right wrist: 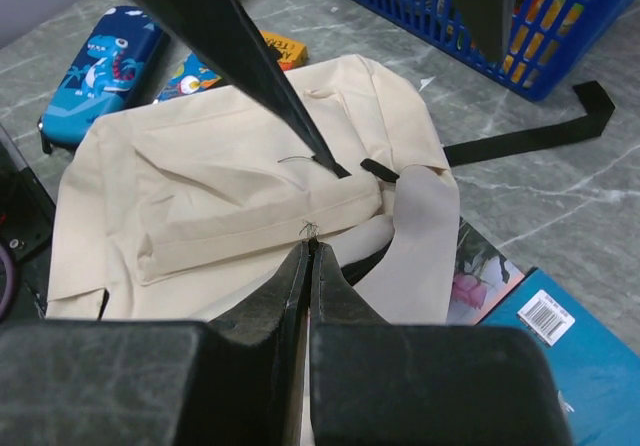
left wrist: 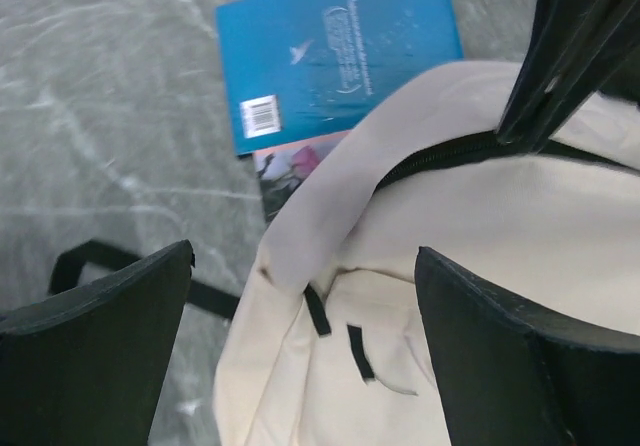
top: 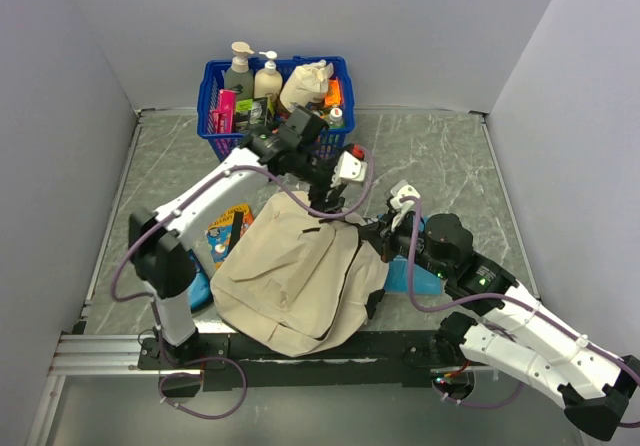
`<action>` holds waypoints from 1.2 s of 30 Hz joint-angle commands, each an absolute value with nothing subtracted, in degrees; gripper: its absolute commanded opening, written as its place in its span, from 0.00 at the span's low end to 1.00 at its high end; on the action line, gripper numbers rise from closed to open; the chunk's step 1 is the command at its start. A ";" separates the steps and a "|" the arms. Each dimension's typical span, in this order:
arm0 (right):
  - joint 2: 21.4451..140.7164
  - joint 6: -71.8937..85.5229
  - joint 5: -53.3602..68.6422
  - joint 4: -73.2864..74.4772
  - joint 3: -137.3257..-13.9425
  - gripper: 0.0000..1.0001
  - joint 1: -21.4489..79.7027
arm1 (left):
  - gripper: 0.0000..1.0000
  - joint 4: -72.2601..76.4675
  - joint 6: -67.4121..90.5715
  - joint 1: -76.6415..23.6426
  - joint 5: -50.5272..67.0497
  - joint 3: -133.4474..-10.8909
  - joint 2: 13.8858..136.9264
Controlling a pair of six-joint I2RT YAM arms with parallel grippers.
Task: Pack the student bag
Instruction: Unzip the student bag at the center of the board.
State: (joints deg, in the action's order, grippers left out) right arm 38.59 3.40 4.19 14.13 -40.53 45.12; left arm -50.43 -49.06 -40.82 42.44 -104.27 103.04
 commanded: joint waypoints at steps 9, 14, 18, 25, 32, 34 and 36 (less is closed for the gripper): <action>34.45 5.80 4.30 12.13 -39.55 0.00 45.26 | 0.96 -65.56 -75.58 -40.43 58.09 -115.65 116.71; 35.16 5.36 5.01 12.04 -39.64 0.00 45.35 | 0.99 -69.60 -77.78 -40.52 62.92 -122.33 121.45; 35.60 4.84 4.83 12.13 -39.90 0.00 45.26 | 0.93 -77.76 -84.27 -41.48 63.90 -124.80 123.31; 36.39 3.78 5.45 11.69 -40.52 0.00 45.26 | 0.91 -78.58 -86.93 -43.06 61.44 -118.83 121.38; 36.39 4.04 5.80 11.25 -40.34 0.00 45.26 | 0.72 -78.57 -86.13 -44.21 61.18 -119.70 122.34; 36.30 4.22 5.63 11.34 -40.17 0.00 45.26 | 0.66 -78.57 -85.96 -44.47 60.91 -119.88 122.61; 36.04 4.13 5.45 11.51 -39.99 0.00 45.26 | 0.62 -78.23 -84.91 -44.47 60.30 -120.67 122.78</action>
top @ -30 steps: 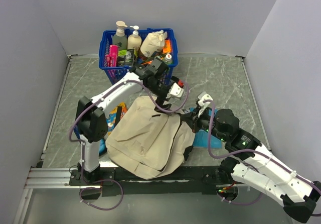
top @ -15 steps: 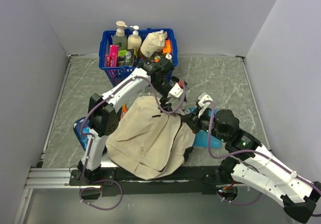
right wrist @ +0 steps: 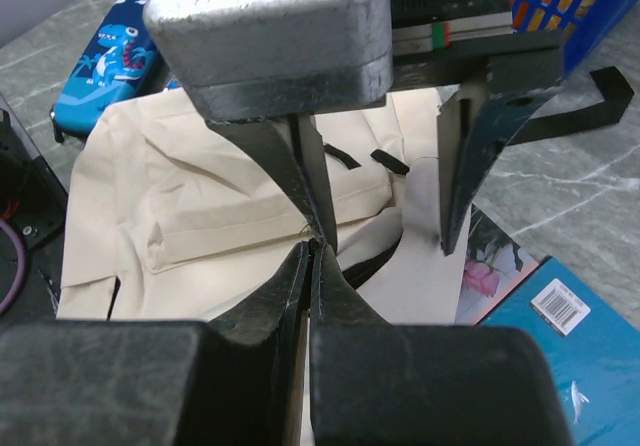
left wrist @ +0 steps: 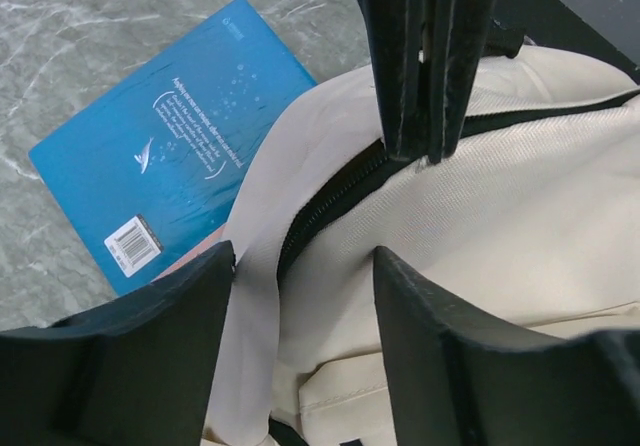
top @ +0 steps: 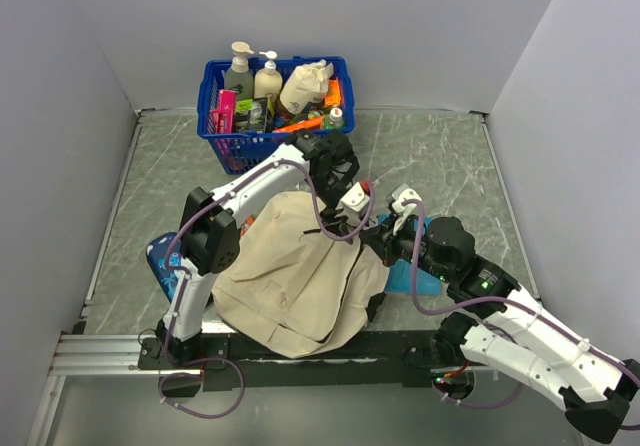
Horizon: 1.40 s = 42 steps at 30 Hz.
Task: Pack the student bag
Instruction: Unzip the student bag at the center of the board.
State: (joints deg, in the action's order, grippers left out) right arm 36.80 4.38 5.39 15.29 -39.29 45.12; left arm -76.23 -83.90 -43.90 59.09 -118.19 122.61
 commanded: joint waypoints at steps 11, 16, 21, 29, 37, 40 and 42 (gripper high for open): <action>35.42 4.22 4.75 12.74 -39.81 0.00 45.35 | 0.01 -59.52 -68.67 -43.86 50.28 -115.14 117.34; 35.24 4.48 5.01 13.62 -39.46 0.00 45.26 | 0.01 -51.09 -61.80 -43.25 43.18 -115.93 116.11; 36.03 5.62 7.29 14.24 -39.11 0.00 45.26 | 0.01 -47.11 -53.36 -42.71 36.40 -121.18 116.98; 36.39 7.64 10.37 16.69 -39.64 0.00 46.84 | 0.01 -47.11 -46.25 -42.28 26.74 -125.59 121.64; 34.72 10.45 7.21 19.86 -38.76 0.00 51.15 | 0.01 -42.11 -34.12 -38.68 23.56 -132.62 123.49; 34.28 11.60 3.61 21.52 -38.85 0.00 55.01 | 0.01 -39.74 -30.08 -36.84 21.01 -134.73 123.40; 33.84 12.30 1.16 22.06 -38.67 0.00 57.82 | 0.01 -38.42 -27.70 -36.04 19.96 -135.00 122.88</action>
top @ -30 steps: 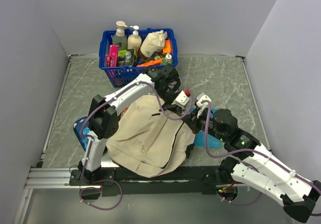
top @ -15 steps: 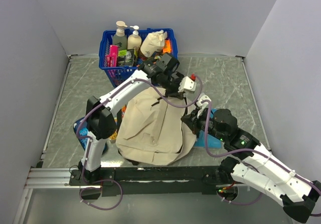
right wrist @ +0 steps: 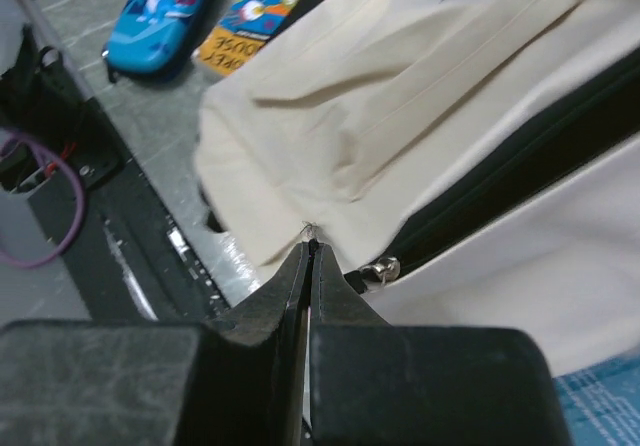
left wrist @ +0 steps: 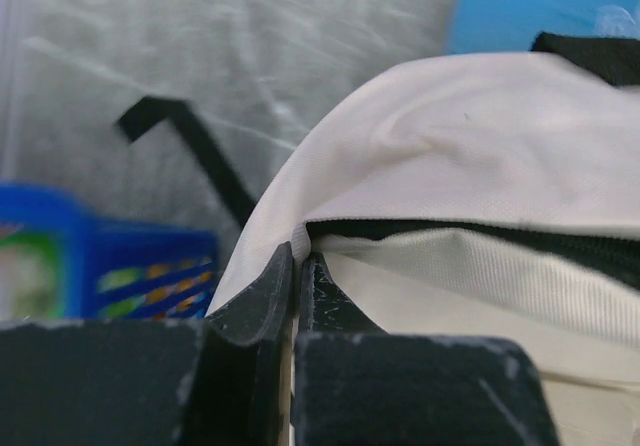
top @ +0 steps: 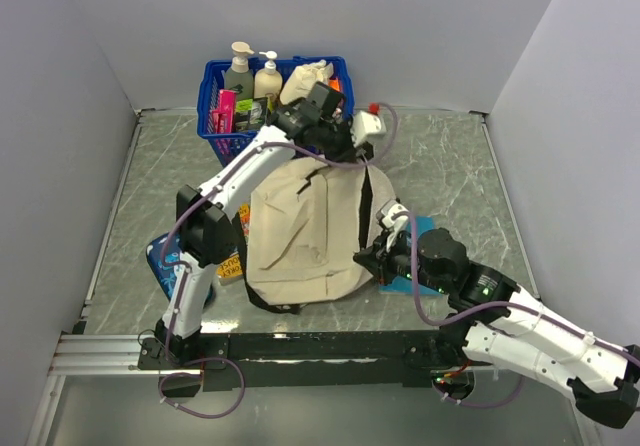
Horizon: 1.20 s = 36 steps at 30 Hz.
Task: Pack the student bag
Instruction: Unzip the student bag at the center of the board.
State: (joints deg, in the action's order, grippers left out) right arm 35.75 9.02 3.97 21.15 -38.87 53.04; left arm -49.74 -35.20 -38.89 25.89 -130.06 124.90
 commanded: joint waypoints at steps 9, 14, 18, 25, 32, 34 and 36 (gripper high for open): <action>36.55 18.19 -2.54 20.92 -34.38 0.00 64.33 | 0.01 -36.56 -17.41 -34.98 13.01 -134.12 121.90; 38.67 21.97 -12.27 23.46 -34.63 0.00 64.69 | 0.26 -37.44 -16.09 -35.24 19.75 -128.69 118.93; 36.48 22.15 -17.74 24.78 -35.77 0.00 64.78 | 0.79 -40.60 -17.23 -36.38 21.01 -125.86 116.37; 35.51 23.64 -17.94 24.09 -34.28 0.00 64.69 | 0.97 -44.02 -13.81 -36.39 20.03 -120.06 110.66; 35.68 24.70 -15.65 20.31 -31.21 0.00 64.69 | 0.97 -37.48 -7.04 -39.72 36.44 -103.94 106.53; 35.86 24.79 -15.56 20.21 -31.12 0.00 64.69 | 0.95 -35.17 -6.86 -41.13 39.01 -100.65 106.61; 35.86 24.52 -15.29 20.04 -31.29 0.00 64.78 | 0.92 -34.63 -6.07 -41.66 42.26 -99.58 108.45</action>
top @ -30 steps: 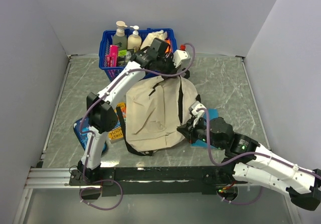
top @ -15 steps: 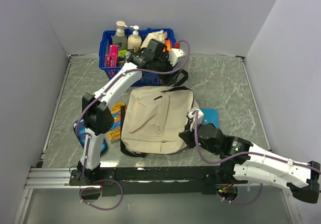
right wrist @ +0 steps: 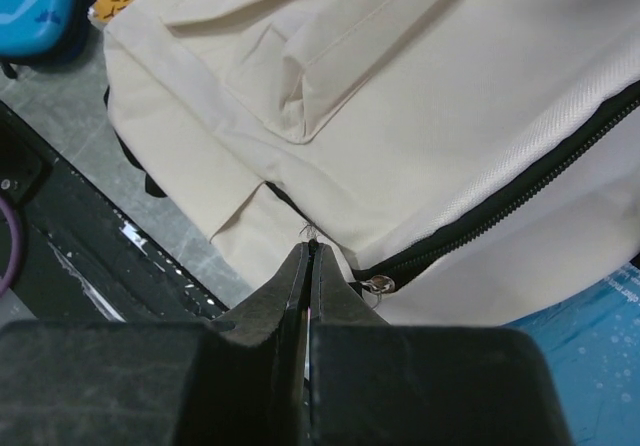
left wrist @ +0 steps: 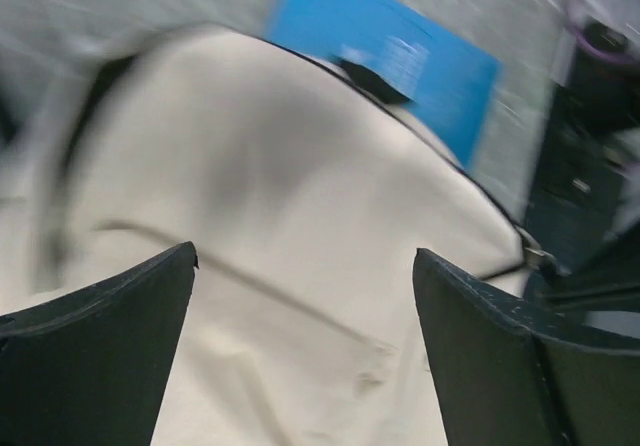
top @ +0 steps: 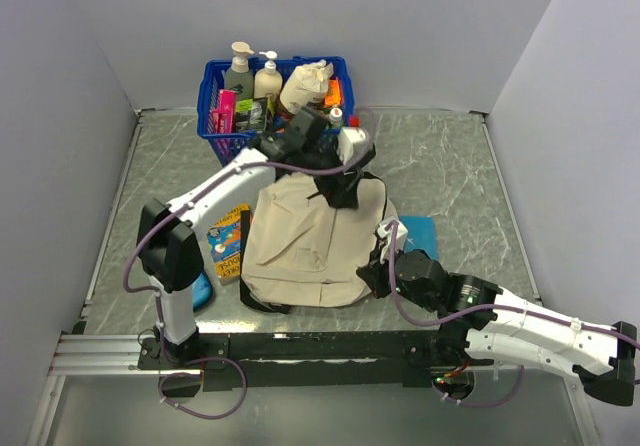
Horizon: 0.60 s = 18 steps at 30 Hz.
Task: Pack the student bag
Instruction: Unzip the student bag at the center of the board.
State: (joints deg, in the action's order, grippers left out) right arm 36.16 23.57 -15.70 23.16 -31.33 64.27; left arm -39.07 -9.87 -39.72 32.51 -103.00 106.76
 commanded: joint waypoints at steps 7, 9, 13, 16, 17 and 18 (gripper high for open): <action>35.60 23.73 -15.21 20.30 -31.38 0.00 64.86 | 0.93 -35.16 -0.44 -42.54 44.20 -104.68 115.40; 35.33 23.64 -15.38 20.04 -31.11 0.00 64.78 | 0.95 -34.46 2.28 -42.80 46.40 -105.03 115.84; 35.07 23.29 -15.64 20.04 -31.02 0.00 64.78 | 0.95 -34.28 3.08 -43.24 49.56 -104.94 117.24; 35.51 22.68 -15.73 20.48 -31.81 0.00 64.86 | 0.94 -34.54 3.60 -43.33 55.09 -104.42 117.68; 35.59 22.24 -15.73 20.65 -32.08 0.00 64.69 | 0.94 -34.72 3.34 -43.59 56.06 -104.15 117.60; 35.77 22.06 -15.82 20.83 -32.34 0.00 64.77 | 0.93 -34.80 2.90 -43.85 56.51 -103.37 117.08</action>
State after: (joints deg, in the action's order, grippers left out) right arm 36.12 23.07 -15.40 22.68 -31.33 64.36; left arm -35.97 1.56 -42.94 49.08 -102.48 117.12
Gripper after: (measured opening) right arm 0.019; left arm 0.940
